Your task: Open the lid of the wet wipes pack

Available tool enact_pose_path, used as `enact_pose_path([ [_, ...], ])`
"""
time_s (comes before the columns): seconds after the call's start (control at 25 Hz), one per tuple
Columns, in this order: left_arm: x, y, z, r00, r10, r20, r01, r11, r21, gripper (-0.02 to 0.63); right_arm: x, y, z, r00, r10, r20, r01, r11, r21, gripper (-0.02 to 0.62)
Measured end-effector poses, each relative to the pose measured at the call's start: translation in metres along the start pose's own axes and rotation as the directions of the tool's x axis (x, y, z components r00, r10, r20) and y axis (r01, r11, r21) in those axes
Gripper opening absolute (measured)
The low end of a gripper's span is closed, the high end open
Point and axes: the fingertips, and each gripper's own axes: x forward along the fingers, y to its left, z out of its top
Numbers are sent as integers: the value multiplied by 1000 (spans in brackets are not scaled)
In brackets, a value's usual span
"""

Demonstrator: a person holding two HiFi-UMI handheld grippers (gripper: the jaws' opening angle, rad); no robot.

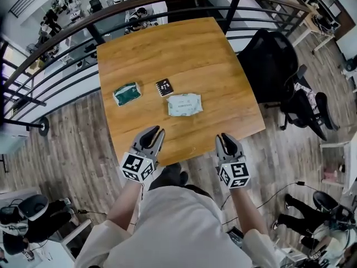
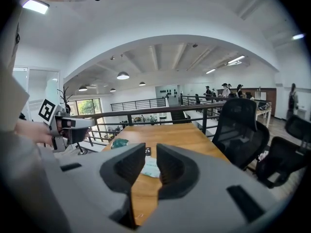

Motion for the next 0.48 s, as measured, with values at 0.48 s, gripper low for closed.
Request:
enact_pose_path([
  [0.48,57,68,-11,995,-62,-77,65,997,42,64,77,-10,0,995,-46,-84,46,999,-7,67],
])
